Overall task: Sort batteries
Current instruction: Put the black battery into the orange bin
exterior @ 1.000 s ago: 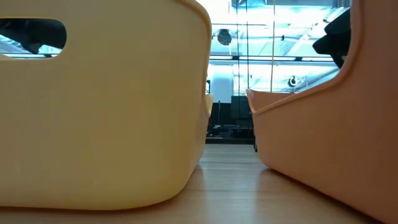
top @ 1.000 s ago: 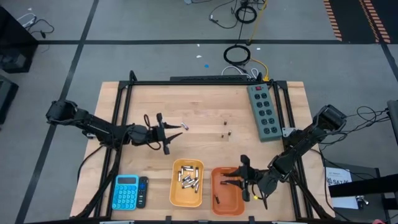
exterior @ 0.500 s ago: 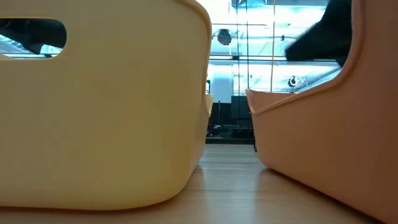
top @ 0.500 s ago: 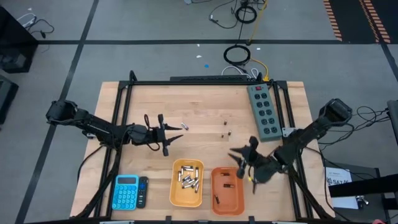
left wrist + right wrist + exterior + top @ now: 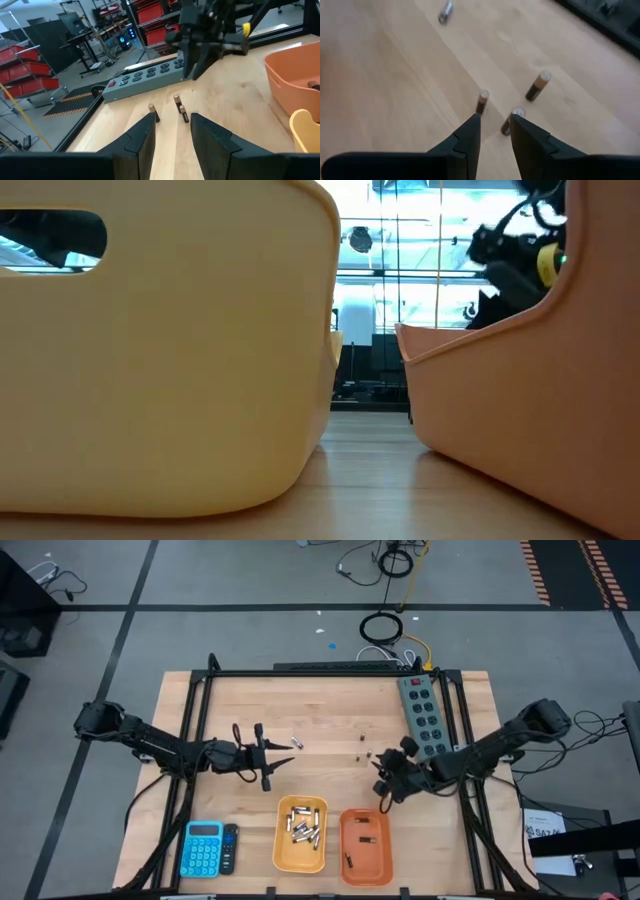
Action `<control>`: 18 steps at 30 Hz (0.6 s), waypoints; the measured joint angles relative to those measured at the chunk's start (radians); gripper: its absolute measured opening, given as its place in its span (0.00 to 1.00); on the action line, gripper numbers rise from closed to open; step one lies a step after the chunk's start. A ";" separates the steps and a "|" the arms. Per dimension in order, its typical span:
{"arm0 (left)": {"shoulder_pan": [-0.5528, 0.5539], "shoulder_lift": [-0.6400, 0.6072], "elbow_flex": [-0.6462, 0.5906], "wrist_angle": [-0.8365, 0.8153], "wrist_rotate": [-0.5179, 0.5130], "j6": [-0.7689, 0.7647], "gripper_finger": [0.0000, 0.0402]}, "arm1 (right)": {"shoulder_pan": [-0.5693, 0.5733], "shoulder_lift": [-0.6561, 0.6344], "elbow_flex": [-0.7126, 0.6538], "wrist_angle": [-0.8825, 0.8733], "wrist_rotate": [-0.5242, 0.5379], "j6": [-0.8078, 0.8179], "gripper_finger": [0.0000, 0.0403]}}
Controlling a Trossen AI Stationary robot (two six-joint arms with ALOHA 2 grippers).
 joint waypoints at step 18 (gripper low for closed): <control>0.000 0.000 0.000 -0.014 0.000 -0.029 0.33 | -0.140 -0.017 0.144 -0.332 -0.280 -0.254 0.56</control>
